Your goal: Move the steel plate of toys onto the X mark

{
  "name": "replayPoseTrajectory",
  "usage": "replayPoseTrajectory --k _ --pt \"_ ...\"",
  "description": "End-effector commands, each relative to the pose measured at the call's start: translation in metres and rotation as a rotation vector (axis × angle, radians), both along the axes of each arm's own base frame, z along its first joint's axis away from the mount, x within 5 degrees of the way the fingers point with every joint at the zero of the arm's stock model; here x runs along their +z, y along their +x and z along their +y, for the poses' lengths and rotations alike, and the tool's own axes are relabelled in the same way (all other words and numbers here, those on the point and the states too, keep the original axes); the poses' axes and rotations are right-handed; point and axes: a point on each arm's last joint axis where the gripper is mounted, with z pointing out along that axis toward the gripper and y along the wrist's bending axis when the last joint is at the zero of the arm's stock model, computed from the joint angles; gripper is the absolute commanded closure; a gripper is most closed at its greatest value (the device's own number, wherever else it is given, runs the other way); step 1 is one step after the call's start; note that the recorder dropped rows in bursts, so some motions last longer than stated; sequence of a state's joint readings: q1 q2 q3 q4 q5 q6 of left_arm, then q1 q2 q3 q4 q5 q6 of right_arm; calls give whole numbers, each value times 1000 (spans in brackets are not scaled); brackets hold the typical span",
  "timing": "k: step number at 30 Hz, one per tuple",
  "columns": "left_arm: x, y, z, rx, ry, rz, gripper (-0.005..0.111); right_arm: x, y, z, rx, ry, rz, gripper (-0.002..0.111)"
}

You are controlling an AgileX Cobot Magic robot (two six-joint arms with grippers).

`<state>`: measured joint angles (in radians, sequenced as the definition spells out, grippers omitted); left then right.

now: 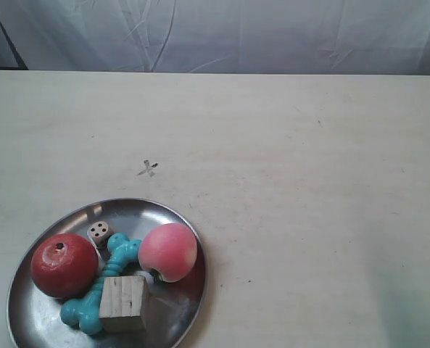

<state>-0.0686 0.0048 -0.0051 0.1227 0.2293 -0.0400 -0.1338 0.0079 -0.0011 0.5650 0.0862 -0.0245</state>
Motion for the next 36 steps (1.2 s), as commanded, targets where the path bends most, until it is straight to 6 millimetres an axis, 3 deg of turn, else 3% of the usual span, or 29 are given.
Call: replayPoseTrajectory --k 1,6,14,18,21,28,32,36 --pt "2 0 1 0 119 -43 107 5 -1 -1 11 703 -129 108" --pt "2 0 2 1 131 -44 107 5 -1 -1 7 592 -113 108" --pt "2 0 2 1 134 -44 107 5 -1 -1 13 668 -120 108" --pt "5 1 3 4 283 -78 107 5 -1 0 24 701 -115 108" --pt "17 1 -2 -33 330 -213 107 4 -1 3 50 783 -106 108" --pt "68 -26 -26 -241 261 -886 107 10 -3 -12 -78 773 -229 108" --pt "76 -35 -30 -286 240 -1020 107 16 -9 -27 -217 756 -364 108" --pt "80 -38 -26 -314 46 -1043 107 12 -5 -18 -135 781 -290 108"
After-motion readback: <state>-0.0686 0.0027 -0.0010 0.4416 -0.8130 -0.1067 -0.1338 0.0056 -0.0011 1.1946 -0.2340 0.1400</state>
